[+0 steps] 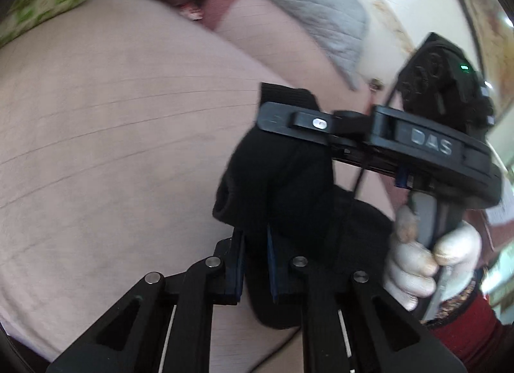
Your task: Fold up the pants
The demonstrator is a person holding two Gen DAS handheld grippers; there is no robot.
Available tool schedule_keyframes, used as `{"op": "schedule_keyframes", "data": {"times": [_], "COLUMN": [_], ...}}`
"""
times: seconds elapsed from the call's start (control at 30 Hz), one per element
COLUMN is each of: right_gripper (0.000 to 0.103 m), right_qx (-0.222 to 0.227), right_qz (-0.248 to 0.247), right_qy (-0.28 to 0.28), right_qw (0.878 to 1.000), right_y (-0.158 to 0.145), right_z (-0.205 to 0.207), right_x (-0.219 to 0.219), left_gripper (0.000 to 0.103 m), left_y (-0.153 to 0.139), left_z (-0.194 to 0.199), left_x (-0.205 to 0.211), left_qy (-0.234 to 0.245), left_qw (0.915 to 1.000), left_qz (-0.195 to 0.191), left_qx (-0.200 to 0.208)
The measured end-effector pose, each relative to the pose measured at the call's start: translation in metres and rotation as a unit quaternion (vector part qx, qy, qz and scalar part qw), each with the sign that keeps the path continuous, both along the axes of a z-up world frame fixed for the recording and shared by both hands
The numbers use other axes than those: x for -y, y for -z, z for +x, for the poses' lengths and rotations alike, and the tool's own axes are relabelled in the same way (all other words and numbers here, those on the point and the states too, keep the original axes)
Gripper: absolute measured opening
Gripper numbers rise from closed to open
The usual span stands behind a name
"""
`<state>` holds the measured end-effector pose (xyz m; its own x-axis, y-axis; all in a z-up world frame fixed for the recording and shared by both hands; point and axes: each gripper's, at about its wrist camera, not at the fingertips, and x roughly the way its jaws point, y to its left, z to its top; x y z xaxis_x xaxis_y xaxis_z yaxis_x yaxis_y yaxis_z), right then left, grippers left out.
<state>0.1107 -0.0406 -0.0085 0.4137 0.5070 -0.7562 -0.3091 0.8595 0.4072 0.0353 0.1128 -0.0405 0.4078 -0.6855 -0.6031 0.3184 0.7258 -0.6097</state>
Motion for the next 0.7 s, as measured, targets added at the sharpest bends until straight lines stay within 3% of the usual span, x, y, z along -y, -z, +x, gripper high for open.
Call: {"op": "schedule_keyframes", "data": {"times": [0.17, 0.3, 0.33, 0.4, 0.53, 0.6, 0.7], "right_gripper": [0.028, 0.029, 0.032, 0.041, 0.042, 0.042, 0.042], "right_qx": [0.019, 0.018, 0.015, 0.004, -0.006, 0.015, 0.056], "right_qz": [0.03, 0.056, 0.061, 0.053, 0.054, 0.048, 0.049], "right_qy": [0.055, 0.112, 0.125, 0.173, 0.277, 0.321, 0.33], "right_qw": [0.998, 0.992, 0.99, 0.984, 0.959, 0.946, 0.941], "right_y": [-0.016, -0.003, 0.003, 0.018, 0.034, 0.026, 0.001], "right_z": [-0.027, -0.059, -0.067, -0.086, -0.126, -0.147, -0.164], "right_x": [0.072, 0.143, 0.159, 0.193, 0.254, 0.274, 0.273], "left_gripper": [0.011, 0.013, 0.015, 0.031, 0.04, 0.045, 0.051], "left_y": [-0.015, -0.009, -0.008, -0.003, -0.011, -0.022, -0.035], "left_z": [-0.011, -0.023, -0.026, -0.038, -0.069, -0.086, -0.093], "left_x": [0.062, 0.117, 0.127, 0.15, 0.162, 0.151, 0.131], "left_qy": [0.052, 0.091, 0.097, 0.122, 0.166, 0.179, 0.166], "left_qw": [0.9985, 0.9958, 0.995, 0.9912, 0.9839, 0.9816, 0.9838], "left_qz": [-0.011, 0.009, 0.02, 0.05, 0.064, 0.062, 0.054], "left_qx": [0.012, 0.01, 0.01, 0.01, 0.018, 0.027, 0.038]}}
